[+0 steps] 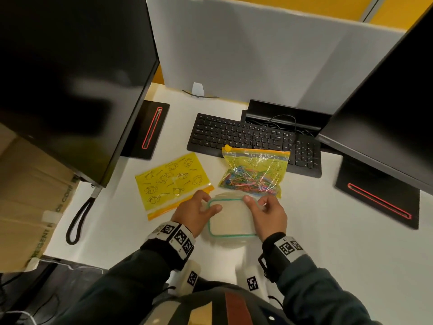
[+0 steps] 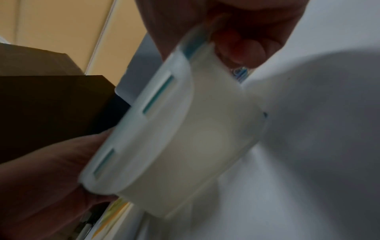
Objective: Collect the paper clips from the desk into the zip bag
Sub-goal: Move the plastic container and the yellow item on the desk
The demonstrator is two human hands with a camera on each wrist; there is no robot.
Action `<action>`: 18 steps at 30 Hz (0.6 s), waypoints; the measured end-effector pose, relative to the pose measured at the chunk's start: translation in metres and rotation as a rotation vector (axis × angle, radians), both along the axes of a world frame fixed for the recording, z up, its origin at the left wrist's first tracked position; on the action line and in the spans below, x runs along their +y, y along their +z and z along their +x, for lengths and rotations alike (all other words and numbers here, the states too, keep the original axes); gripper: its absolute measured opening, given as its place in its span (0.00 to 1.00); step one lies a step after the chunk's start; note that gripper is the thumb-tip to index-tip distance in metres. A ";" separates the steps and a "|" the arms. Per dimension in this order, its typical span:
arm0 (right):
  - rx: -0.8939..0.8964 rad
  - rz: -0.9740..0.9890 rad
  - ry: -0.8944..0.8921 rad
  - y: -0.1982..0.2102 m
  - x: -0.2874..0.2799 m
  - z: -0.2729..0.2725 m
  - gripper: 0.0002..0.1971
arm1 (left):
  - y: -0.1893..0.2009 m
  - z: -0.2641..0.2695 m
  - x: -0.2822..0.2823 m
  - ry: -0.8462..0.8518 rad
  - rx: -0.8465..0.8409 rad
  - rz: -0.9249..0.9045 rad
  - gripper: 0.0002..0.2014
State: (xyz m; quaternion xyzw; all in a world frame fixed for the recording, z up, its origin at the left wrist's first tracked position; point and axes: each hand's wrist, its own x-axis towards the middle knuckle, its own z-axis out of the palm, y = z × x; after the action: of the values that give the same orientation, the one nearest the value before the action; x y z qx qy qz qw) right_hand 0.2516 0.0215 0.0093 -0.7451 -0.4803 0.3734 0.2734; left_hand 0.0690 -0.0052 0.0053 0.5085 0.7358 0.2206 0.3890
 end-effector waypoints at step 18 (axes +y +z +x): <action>0.454 -0.023 -0.466 0.032 0.008 0.104 0.08 | 0.015 -0.074 0.034 0.070 0.374 -0.080 0.18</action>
State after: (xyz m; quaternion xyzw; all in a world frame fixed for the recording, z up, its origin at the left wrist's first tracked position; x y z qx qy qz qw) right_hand 0.3559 0.0300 0.0416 -0.7357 -0.2197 0.4627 0.4432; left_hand -0.0052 0.0288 0.0206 0.4988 0.8208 0.1061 0.2575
